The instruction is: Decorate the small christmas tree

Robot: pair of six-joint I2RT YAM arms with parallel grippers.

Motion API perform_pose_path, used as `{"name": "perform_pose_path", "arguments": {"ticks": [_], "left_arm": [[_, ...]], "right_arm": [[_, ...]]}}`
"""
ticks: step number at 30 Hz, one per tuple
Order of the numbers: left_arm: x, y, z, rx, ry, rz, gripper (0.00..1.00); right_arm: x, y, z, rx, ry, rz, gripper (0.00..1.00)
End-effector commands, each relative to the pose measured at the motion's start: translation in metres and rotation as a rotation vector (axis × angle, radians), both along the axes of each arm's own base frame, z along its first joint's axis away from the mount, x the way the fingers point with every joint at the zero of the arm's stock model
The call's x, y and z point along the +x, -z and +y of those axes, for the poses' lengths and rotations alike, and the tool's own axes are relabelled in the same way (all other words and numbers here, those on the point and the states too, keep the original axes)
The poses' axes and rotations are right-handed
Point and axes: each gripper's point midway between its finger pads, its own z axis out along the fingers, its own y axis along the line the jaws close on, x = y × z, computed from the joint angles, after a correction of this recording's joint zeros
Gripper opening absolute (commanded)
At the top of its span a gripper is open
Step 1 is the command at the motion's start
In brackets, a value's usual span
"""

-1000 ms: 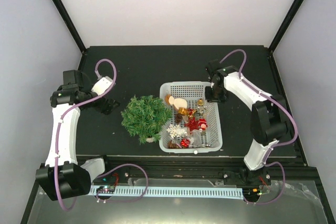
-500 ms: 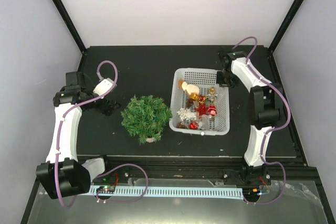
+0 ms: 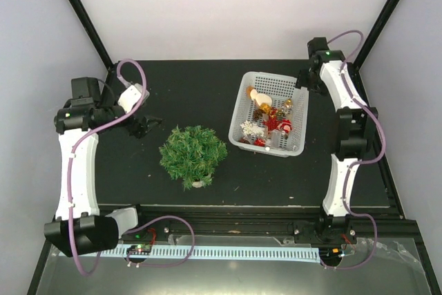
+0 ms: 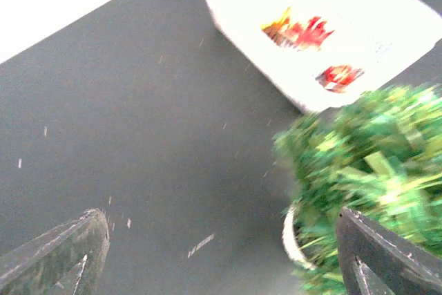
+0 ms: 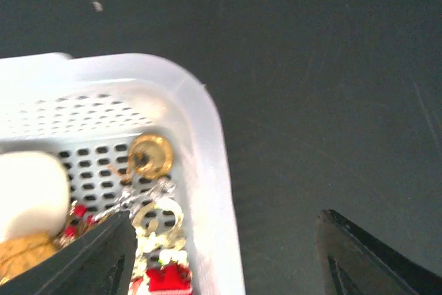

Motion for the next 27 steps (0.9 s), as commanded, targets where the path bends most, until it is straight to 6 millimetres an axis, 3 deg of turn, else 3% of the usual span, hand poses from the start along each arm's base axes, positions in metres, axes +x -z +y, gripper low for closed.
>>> {"name": "perform_pose_path", "arguments": {"ticks": [1,4,10,14,21,24,25,27], "left_arm": [[-0.039,-0.068,-0.043,-0.192,0.221,-0.123,0.9],[-0.058,-0.085,-0.059,-0.226,0.317,-0.156,0.88],[-0.085,-0.071,-0.091,-0.231,0.479,-0.098,0.78],[-0.093,-0.065,-0.108,-0.231,0.532,-0.088,0.76],[-0.085,-0.04,-0.126,-0.177,0.567,-0.074,0.66],[-0.079,-0.033,-0.133,-0.163,0.576,-0.064,0.52],[-0.078,-0.03,-0.135,-0.157,0.58,-0.06,0.43],[-0.07,-0.027,-0.137,-0.137,0.565,-0.059,0.14]], "right_arm": [[-0.012,-0.054,0.013,0.06,-0.01,-0.113,0.73],[-0.031,-0.079,0.017,0.075,-0.016,-0.161,0.73],[-0.082,-0.107,0.049,0.127,-0.109,-0.226,0.73],[-0.118,-0.113,0.064,0.183,-0.156,-0.248,0.73],[-0.159,-0.11,0.059,0.187,-0.172,-0.241,0.73],[-0.167,-0.108,0.056,0.183,-0.168,-0.237,0.73],[-0.169,-0.109,0.056,0.183,-0.169,-0.237,0.73],[-0.17,-0.111,0.056,0.184,-0.167,-0.239,0.73]]}}
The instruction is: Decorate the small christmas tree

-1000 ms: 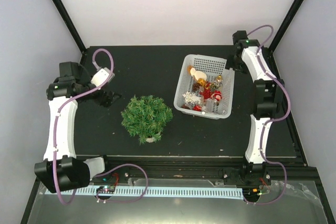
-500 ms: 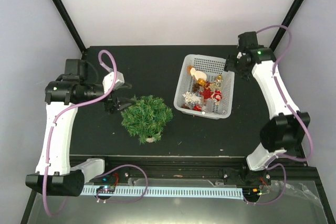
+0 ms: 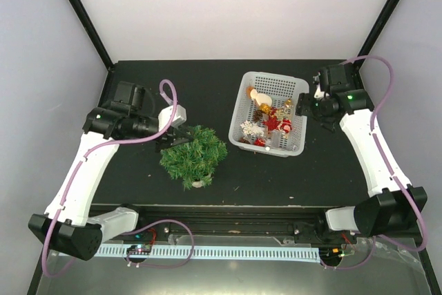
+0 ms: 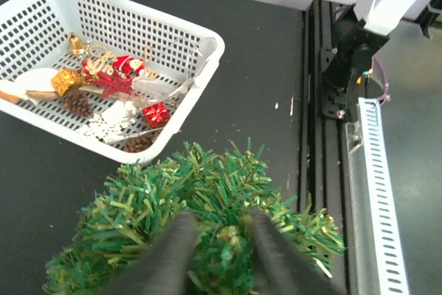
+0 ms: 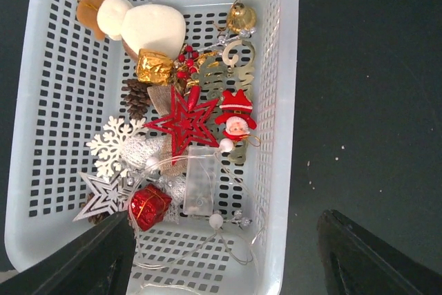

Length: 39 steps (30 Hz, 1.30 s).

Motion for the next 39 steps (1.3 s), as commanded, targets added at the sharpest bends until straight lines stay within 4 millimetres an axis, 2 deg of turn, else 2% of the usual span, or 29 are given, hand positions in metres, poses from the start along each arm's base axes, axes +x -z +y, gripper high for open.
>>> {"name": "perform_pose_path", "arguments": {"ticks": [1,6,10,15,22,24,27,33,39], "left_arm": [[0.023,0.002,-0.006,0.028,-0.041,-0.047,0.03],[0.039,-0.006,-0.005,0.034,-0.088,-0.105,0.02],[0.053,-0.027,-0.005,0.015,-0.126,-0.174,0.02],[0.064,-0.039,-0.007,0.008,-0.135,-0.196,0.02],[0.084,-0.04,-0.01,0.01,-0.155,-0.216,0.02],[0.089,-0.046,-0.011,0.004,-0.158,-0.236,0.01],[0.107,-0.043,-0.015,0.008,-0.166,-0.226,0.01],[0.133,-0.052,-0.017,0.004,-0.195,-0.275,0.02],[0.148,-0.055,-0.02,-0.015,-0.21,-0.275,0.01]], "right_arm": [[-0.004,-0.009,0.0,0.014,0.001,-0.022,0.73],[-0.005,-0.012,0.002,0.024,-0.006,-0.027,0.73],[-0.006,-0.004,0.004,0.037,-0.011,-0.011,0.73],[-0.007,0.008,0.012,0.059,-0.039,0.003,0.72],[-0.017,0.039,0.027,0.035,-0.095,0.062,0.67],[-0.02,0.046,0.031,0.025,-0.111,0.074,0.67],[-0.026,0.056,0.036,0.025,-0.125,0.1,0.66],[-0.034,0.068,0.048,0.017,-0.159,0.128,0.65],[-0.038,0.08,0.061,0.009,-0.185,0.166,0.65]]}}
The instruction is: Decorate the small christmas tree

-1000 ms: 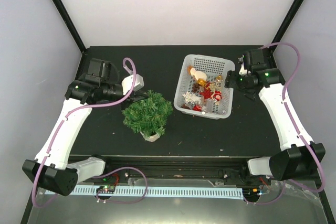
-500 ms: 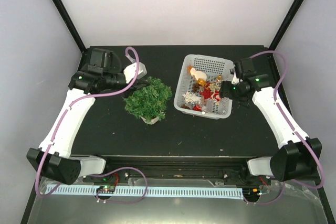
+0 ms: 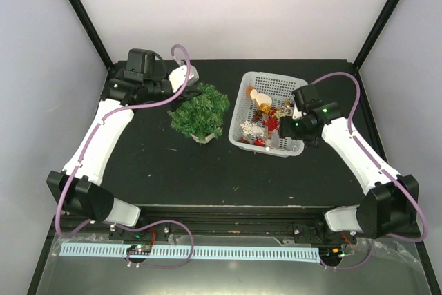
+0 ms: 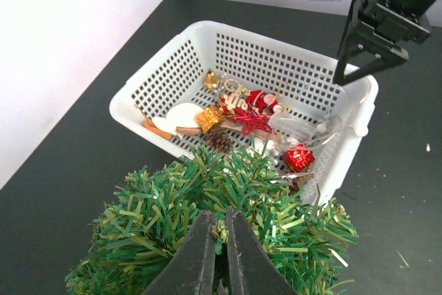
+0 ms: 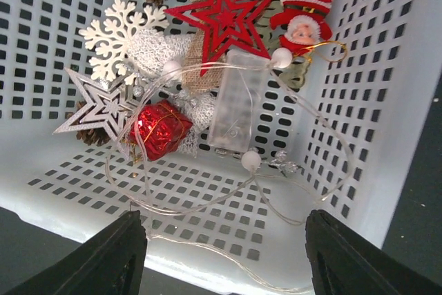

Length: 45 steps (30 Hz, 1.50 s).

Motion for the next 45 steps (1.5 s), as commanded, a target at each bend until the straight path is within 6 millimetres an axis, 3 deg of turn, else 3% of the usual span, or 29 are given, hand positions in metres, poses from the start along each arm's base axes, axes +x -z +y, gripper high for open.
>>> {"name": "perform_pose_path", "arguments": {"ticks": [1,12,24,29,32,39,45], "left_arm": [[0.015,-0.033,-0.003,-0.052,-0.013,-0.104,0.02],[0.033,-0.017,0.0,-0.058,-0.041,-0.065,0.02],[0.032,-0.001,0.003,-0.05,-0.051,-0.041,0.02],[0.032,0.004,0.004,-0.047,-0.063,-0.038,0.09],[0.032,0.004,0.005,-0.048,-0.069,-0.035,0.18],[0.026,-0.001,0.008,-0.054,-0.082,-0.047,0.66],[0.023,-0.01,0.013,-0.052,-0.111,-0.075,0.84]], "right_arm": [[0.004,0.009,0.011,0.002,-0.008,0.015,0.65],[0.002,0.016,0.039,0.016,-0.062,0.057,0.65],[0.001,0.019,0.064,0.012,-0.145,0.078,0.65],[-0.001,0.024,0.071,-0.007,-0.181,0.1,0.62],[-0.006,0.024,0.071,-0.028,-0.196,0.102,0.59],[-0.015,0.027,0.062,-0.073,-0.196,0.101,0.54],[-0.007,0.039,0.065,-0.093,-0.203,0.116,0.53]]}}
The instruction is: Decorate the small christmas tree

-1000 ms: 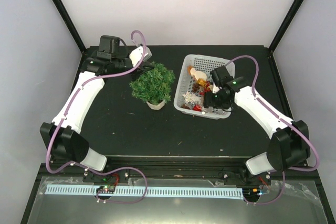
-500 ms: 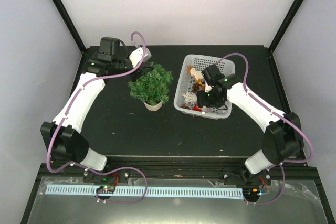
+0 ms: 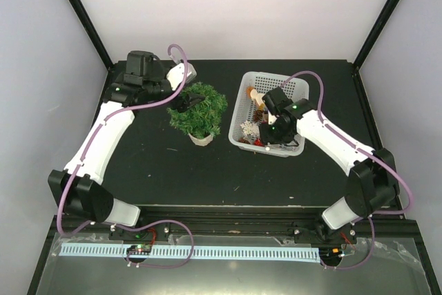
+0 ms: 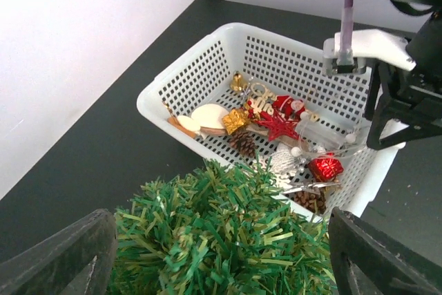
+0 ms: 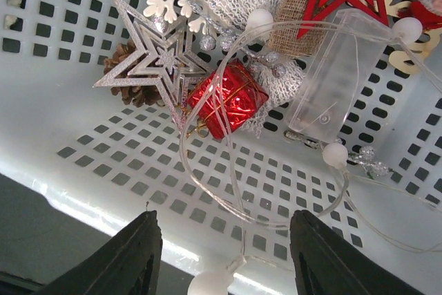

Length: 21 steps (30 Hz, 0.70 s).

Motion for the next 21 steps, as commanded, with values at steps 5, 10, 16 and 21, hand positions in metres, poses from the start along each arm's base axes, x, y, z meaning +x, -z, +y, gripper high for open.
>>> {"name": "perform_pose_path", "arguments": {"ticks": [5,10,16,21], "left_arm": [[-0.01,-0.031,0.01,-0.016,-0.047,-0.083,0.86],[-0.015,-0.04,0.017,-0.015,-0.068,-0.105,0.87],[-0.017,-0.048,0.026,-0.014,-0.103,-0.123,0.87],[-0.013,-0.074,0.035,-0.033,-0.166,-0.144,0.99]], "right_arm": [[0.016,0.022,0.008,-0.047,-0.034,0.027,0.52],[0.019,0.026,0.019,-0.005,-0.041,0.046,0.47],[0.018,0.025,0.025,0.025,-0.057,0.053,0.18],[0.026,-0.009,0.026,0.045,-0.053,-0.018,0.01]]}}
